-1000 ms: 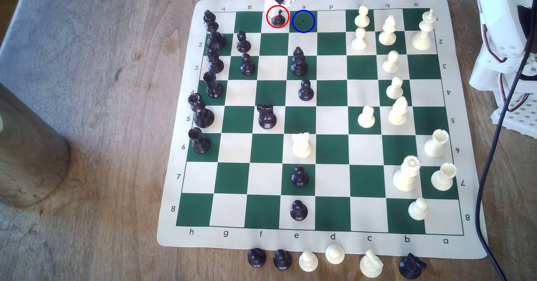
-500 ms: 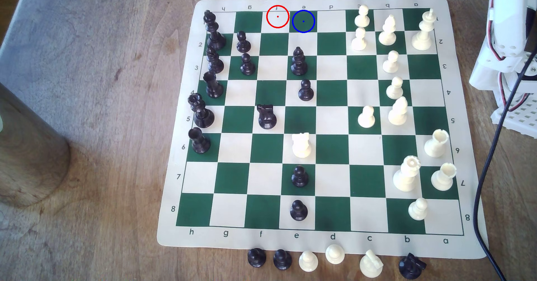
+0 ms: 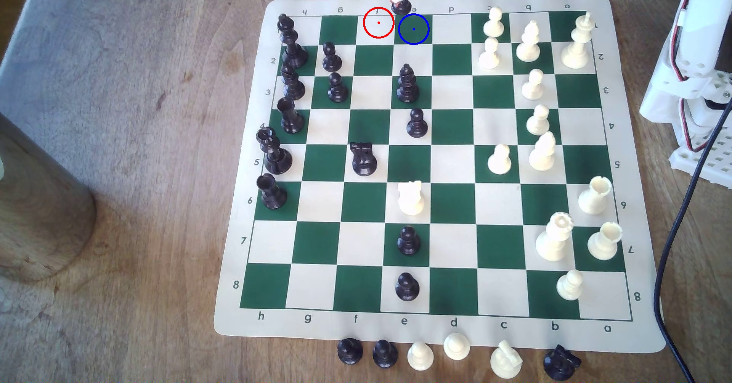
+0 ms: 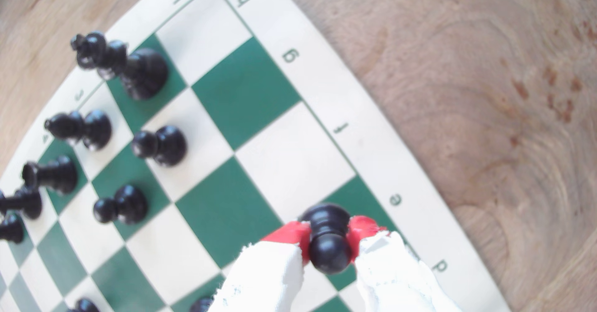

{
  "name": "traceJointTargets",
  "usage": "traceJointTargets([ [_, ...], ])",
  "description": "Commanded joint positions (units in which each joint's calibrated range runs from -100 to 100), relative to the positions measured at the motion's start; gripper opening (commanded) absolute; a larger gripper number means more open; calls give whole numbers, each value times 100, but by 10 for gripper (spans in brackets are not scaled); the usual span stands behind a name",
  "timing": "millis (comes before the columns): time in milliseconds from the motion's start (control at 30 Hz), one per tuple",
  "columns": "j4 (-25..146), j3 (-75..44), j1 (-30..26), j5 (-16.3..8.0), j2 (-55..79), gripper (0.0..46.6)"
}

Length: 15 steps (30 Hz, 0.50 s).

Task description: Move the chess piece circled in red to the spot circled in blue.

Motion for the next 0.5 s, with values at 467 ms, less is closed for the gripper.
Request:
traceJointTargets([
  [467, -370, -83, 103, 137, 453, 2],
])
